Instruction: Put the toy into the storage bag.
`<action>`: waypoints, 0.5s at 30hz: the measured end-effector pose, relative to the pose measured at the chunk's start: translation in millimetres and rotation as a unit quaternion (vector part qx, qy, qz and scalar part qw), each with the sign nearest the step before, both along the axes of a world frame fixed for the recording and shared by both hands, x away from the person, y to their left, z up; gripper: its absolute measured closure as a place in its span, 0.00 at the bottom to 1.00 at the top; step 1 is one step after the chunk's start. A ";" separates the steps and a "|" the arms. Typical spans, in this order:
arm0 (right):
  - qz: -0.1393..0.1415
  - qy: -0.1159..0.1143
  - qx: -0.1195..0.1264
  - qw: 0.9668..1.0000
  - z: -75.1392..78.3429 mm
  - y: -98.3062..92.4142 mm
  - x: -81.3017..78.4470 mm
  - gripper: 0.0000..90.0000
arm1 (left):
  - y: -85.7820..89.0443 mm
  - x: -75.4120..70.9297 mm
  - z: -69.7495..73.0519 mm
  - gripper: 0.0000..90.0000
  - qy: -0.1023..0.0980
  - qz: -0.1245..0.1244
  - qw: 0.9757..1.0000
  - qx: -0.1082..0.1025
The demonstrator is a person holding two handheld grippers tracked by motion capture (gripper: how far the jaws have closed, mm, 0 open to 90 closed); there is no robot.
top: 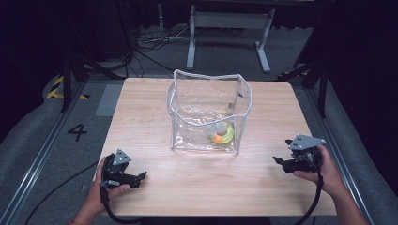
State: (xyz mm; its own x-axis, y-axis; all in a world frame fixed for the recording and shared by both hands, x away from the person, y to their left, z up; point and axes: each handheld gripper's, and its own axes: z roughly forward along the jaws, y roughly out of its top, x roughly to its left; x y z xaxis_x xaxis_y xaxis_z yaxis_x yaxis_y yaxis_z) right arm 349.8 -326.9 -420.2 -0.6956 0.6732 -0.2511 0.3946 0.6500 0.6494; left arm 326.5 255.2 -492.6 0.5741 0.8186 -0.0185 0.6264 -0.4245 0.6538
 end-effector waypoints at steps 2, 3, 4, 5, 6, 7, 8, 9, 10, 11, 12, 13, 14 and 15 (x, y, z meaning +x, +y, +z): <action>-0.007 -0.002 0.002 1.000 -5.9 -3.5 -1.8 0.24 | 0.0 0.0 0.0 0.01 0.000 0.000 1.000 0.000; -0.014 0.000 0.002 1.000 -10.4 -6.2 -3.2 0.24 | 0.0 0.0 0.0 0.01 0.000 0.000 1.000 0.000; -0.015 0.000 0.002 1.000 -13.7 -8.5 -4.3 0.24 | 0.0 0.0 0.0 0.01 0.000 0.000 1.000 0.000; -0.019 0.002 0.007 1.000 -18.8 -12.5 -6.2 0.23 | 0.0 0.0 0.0 0.01 0.000 0.000 1.000 0.000; -0.025 0.005 0.016 1.000 -23.4 -16.8 -8.0 0.23 | 0.0 0.0 0.0 0.01 0.000 0.000 1.000 0.000; -0.033 0.006 0.022 0.999 -27.8 -21.6 -9.9 0.23 | 0.0 0.0 0.0 0.01 0.000 0.000 1.000 0.000; -0.040 0.007 0.028 0.999 -31.3 -25.0 -11.7 0.23 | 0.0 0.0 0.0 0.01 0.000 0.000 1.000 0.000; -0.040 0.007 0.028 0.999 -31.3 -25.0 -11.7 0.23 | 0.0 0.0 0.0 0.01 0.000 0.000 1.000 0.000; -0.049 0.009 0.033 0.998 -35.3 -29.7 -13.7 0.22 | 0.0 0.0 0.0 0.01 0.000 0.000 1.000 0.000; -0.057 0.008 0.042 0.997 -39.1 -34.8 -16.2 0.23 | 0.0 0.0 0.0 0.01 0.000 0.000 1.000 0.000; -0.063 0.010 0.049 0.997 -42.2 -38.5 -18.1 0.23 | 0.0 0.0 0.0 0.01 0.000 0.000 1.000 0.000; -0.066 0.014 0.056 0.996 -45.2 -42.4 -19.8 0.23 | 0.1 0.2 0.0 0.01 -0.001 0.000 1.000 0.000; -0.073 0.018 0.068 0.995 -48.9 -47.4 -22.1 0.23 | 0.0 0.0 0.0 0.01 0.000 0.000 1.000 0.000; -0.075 0.021 0.072 0.994 -50.9 -50.5 -23.3 0.23 | 0.1 0.1 0.0 0.01 0.000 0.000 1.000 0.000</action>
